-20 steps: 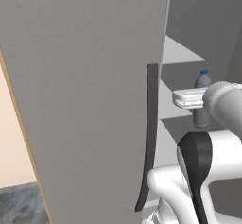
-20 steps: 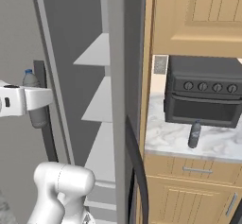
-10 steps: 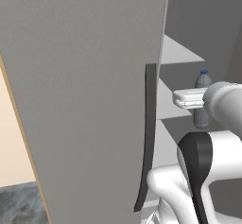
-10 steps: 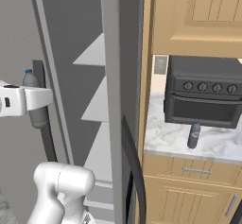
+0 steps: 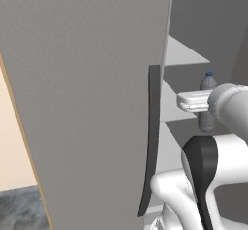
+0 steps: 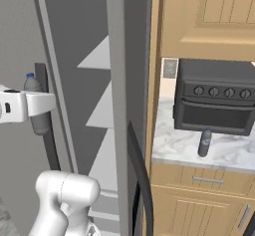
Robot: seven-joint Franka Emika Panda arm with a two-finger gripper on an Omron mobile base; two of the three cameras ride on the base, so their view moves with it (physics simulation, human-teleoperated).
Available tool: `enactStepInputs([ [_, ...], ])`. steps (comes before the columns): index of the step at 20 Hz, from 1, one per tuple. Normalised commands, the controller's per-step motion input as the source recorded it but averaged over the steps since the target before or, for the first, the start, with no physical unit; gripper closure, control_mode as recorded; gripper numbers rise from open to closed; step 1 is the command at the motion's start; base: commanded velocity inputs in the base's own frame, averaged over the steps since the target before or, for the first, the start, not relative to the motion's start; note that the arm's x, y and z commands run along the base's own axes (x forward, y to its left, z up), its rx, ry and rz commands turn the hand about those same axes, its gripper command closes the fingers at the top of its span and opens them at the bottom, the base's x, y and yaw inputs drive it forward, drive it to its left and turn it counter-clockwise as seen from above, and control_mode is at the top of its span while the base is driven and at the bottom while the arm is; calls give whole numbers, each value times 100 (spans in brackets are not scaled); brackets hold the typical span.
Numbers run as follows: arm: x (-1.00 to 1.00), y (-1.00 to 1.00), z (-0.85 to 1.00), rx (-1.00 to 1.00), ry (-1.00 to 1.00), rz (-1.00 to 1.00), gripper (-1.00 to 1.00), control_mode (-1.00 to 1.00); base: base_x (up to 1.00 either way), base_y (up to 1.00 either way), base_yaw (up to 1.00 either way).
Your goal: Take the bottled waters from the counter and place them in the freezer to freeze. Close the freezer door after placing the bottles.
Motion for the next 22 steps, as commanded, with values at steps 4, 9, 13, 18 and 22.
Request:
enactStepInputs([
  [4, 0, 0, 0, 0, 0, 0, 100, 100, 0, 0, 0],
  [9, 0, 0, 0, 0, 0, 0, 100, 100, 0, 0, 0],
  [13, 0, 0, 0, 0, 0, 0, 100, 100, 0, 0, 0],
  [18, 0, -22, 0, 4, -2, 12, 100, -100, 0, 0, 0],
  [22, 0, -23, 1, 2, -6, 14, 100, -100, 0, 0, 0],
])
